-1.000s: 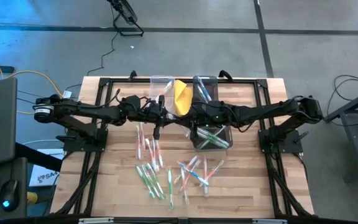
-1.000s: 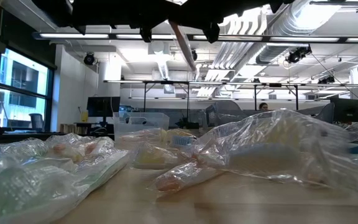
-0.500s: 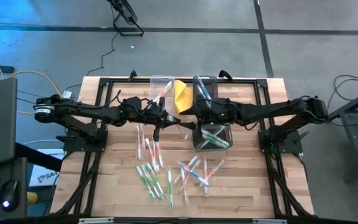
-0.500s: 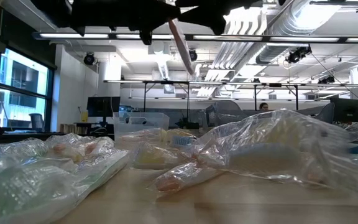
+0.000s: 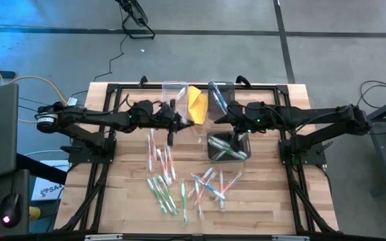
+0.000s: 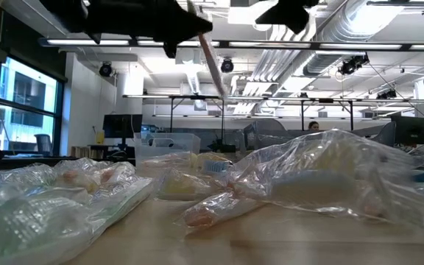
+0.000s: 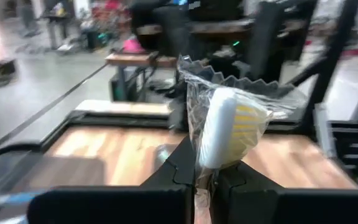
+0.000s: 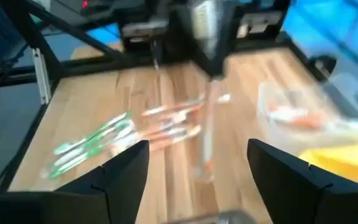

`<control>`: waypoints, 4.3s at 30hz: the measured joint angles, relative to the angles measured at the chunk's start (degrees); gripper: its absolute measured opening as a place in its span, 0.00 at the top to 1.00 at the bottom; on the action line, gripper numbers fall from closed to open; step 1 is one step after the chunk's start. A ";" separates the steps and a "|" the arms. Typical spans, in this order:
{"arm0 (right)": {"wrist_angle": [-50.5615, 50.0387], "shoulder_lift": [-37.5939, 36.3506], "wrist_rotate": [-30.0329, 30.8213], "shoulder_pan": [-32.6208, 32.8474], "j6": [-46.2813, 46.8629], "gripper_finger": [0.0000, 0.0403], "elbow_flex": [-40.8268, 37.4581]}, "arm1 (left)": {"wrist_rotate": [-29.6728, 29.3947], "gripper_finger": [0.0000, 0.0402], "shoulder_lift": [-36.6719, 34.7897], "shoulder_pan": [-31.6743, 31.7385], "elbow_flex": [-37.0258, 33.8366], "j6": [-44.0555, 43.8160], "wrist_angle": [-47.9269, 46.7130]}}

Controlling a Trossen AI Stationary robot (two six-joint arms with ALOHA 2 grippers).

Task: Pick & Place Toothbrushes
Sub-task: Put the orange toothbrush into the transparent bin

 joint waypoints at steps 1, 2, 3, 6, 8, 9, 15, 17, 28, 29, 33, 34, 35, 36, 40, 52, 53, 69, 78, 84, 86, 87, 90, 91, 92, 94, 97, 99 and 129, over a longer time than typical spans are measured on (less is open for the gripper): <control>-2.36 -0.46 -0.10 -0.02 0.77 0.36 -0.03 | -0.14 0.99 -0.23 1.10 0.37 -0.10 -1.39; -5.02 -0.60 -0.01 -0.02 1.52 0.37 -0.17 | -0.24 0.99 -0.44 2.32 0.93 -0.14 -2.95; -6.65 -0.60 0.03 -0.02 2.17 0.37 -0.22 | -0.55 0.99 -0.55 3.47 1.74 -0.18 -4.37; -10.11 -0.64 0.08 -0.02 4.10 0.39 -0.17 | -1.52 0.99 -0.65 7.09 3.94 -1.19 -9.92; -11.60 -0.64 0.01 -0.02 5.30 0.41 -0.17 | -1.89 0.99 -0.57 9.57 5.61 -1.81 -14.00; -12.09 -0.64 0.00 -0.02 5.68 0.41 -0.17 | -1.92 0.99 -0.57 10.68 6.54 -1.95 -15.50; -12.52 -0.64 0.12 -0.02 6.22 0.43 -0.16 | -3.14 0.99 -0.59 17.37 11.04 -4.60 -23.71; -12.49 -0.64 0.16 -0.02 6.22 0.44 -0.17 | -3.15 0.99 -0.59 19.57 12.26 -4.67 -25.00; -12.49 -0.64 0.16 -0.02 6.22 0.44 -0.17 | -4.08 0.99 -0.13 28.92 13.40 -7.83 -31.05; -12.48 -0.64 0.16 -0.02 6.22 0.44 -0.17 | -5.10 0.99 0.35 29.19 13.42 -7.85 -31.68; -12.47 -0.62 0.16 -0.02 6.22 0.44 -0.17 | -6.74 0.99 3.38 30.67 13.42 -9.34 -32.86; -12.49 -0.62 0.16 -0.02 6.22 0.44 -0.17 | -6.74 0.99 4.43 30.83 13.42 -9.95 -32.69; -12.47 -0.62 0.16 -0.02 6.22 0.44 -0.17 | -6.79 0.99 5.61 30.90 13.42 -10.59 -32.59; -12.48 -0.62 0.16 -0.02 6.22 0.44 -0.17 | -6.97 0.99 6.85 30.90 13.42 -10.74 -32.52; -12.47 -0.62 0.17 -0.02 6.23 0.44 -0.17 | -7.01 0.99 10.98 30.83 13.40 -12.07 -30.67; -12.48 -0.60 0.16 -0.02 6.22 0.44 -0.17 | -5.76 0.99 17.48 30.83 13.36 -18.55 -28.64; -12.48 -0.60 0.16 -0.02 6.22 0.44 -0.17 | -5.75 0.99 17.61 30.83 13.36 -18.80 -28.66; -12.49 -0.60 0.16 -0.02 6.22 0.44 -0.17 | -16.41 0.71 17.92 30.74 13.36 -23.01 -33.94; -12.49 -0.60 0.18 -0.02 6.22 0.44 -0.17 | -18.31 0.52 17.92 30.74 13.36 -22.76 -34.64; -12.49 -0.60 0.16 -0.02 6.23 0.44 -0.17 | -19.72 0.49 17.73 30.74 13.36 -22.61 -32.94; -12.49 -0.60 0.17 -0.02 6.22 0.44 -0.17 | -19.26 0.48 17.12 30.74 13.36 -22.61 -32.68; -12.49 -0.60 0.18 -0.02 6.22 0.44 -0.17 | -19.22 0.48 16.77 30.74 13.36 -22.62 -32.45; -12.49 -0.60 0.17 -0.02 6.23 0.44 -0.17 | -19.18 0.48 15.89 30.74 13.36 -22.00 -32.65; -12.49 -0.60 0.16 -0.02 6.22 0.44 -0.17 | -19.19 0.48 15.54 30.74 13.36 -21.18 -32.87; -12.49 -0.60 0.16 -0.02 6.22 0.44 -0.17 | -19.19 0.48 15.10 30.74 13.36 -20.61 -32.97; -12.49 -0.58 0.16 -0.02 6.23 0.44 -0.17 | -18.73 0.48 14.07 30.74 13.36 -19.56 -32.98; -12.49 -0.59 0.19 -0.02 6.22 0.44 -0.17 | -16.65 0.48 12.49 30.72 13.36 -18.06 -33.18; -12.49 -0.58 0.52 -0.02 6.22 0.44 -0.17 | -14.62 0.48 11.41 30.72 13.36 -17.89 -33.62; -12.47 -0.58 3.18 -0.02 4.73 0.44 -0.17 | -12.88 0.98 -6.52 13.94 9.95 -3.44 -51.22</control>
